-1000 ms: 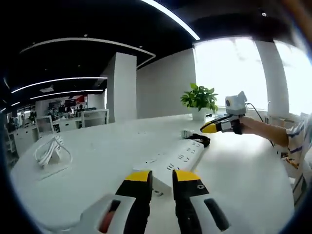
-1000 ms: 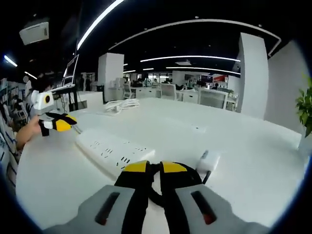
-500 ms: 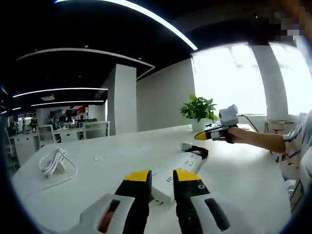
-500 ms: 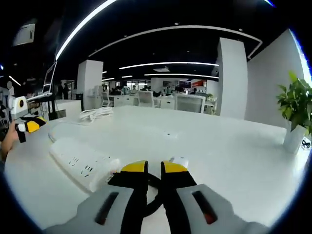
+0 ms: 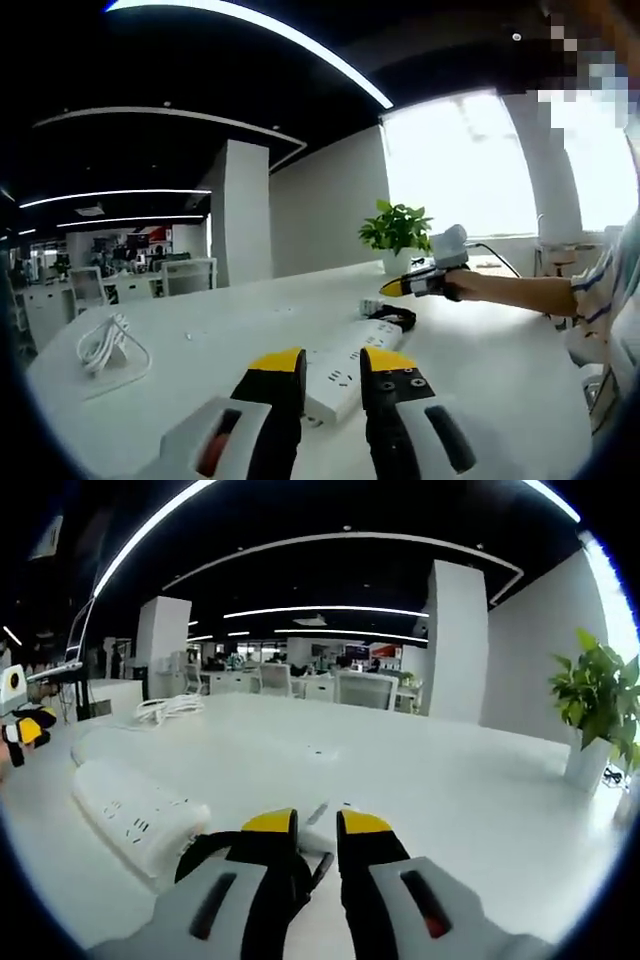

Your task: Straighten the power strip on the desk, plug the charger into it

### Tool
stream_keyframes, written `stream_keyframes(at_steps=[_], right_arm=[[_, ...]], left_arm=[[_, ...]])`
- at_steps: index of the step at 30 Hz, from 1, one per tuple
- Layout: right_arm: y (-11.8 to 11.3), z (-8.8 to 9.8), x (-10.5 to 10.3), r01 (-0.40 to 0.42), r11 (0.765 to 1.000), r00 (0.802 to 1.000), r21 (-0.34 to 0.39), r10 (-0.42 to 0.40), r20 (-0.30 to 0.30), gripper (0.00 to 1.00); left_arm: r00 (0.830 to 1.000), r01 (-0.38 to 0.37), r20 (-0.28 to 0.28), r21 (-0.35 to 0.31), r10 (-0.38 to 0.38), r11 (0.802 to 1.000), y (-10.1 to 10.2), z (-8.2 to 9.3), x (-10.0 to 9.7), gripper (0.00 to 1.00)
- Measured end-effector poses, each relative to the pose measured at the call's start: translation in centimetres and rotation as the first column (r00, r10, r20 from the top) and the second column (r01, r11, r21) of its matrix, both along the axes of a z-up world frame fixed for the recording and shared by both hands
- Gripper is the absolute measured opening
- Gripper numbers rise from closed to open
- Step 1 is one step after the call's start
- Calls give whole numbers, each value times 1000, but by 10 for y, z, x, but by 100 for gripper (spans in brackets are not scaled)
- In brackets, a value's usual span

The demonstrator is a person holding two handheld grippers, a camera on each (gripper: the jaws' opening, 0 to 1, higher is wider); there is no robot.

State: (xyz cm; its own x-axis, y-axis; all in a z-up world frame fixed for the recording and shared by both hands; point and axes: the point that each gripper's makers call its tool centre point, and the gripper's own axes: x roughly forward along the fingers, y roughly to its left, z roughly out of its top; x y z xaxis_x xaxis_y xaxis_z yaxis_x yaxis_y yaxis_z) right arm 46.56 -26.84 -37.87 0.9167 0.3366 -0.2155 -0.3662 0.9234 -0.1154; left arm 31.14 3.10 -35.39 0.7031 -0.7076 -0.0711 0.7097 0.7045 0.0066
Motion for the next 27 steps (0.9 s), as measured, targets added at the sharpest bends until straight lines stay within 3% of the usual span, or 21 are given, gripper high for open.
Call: stream_keyframes(at_steps=[17, 27], right_arm=[[-6, -12, 17, 55, 998, 998, -9, -56, -41, 23], [-4, -16, 23, 75, 997, 995, -13, -76, -68, 30]], left_arm=[[1000, 14, 9, 10, -14, 1000, -3, 0, -4, 21], [1000, 20, 17, 60, -21, 998, -7, -6, -6, 23]])
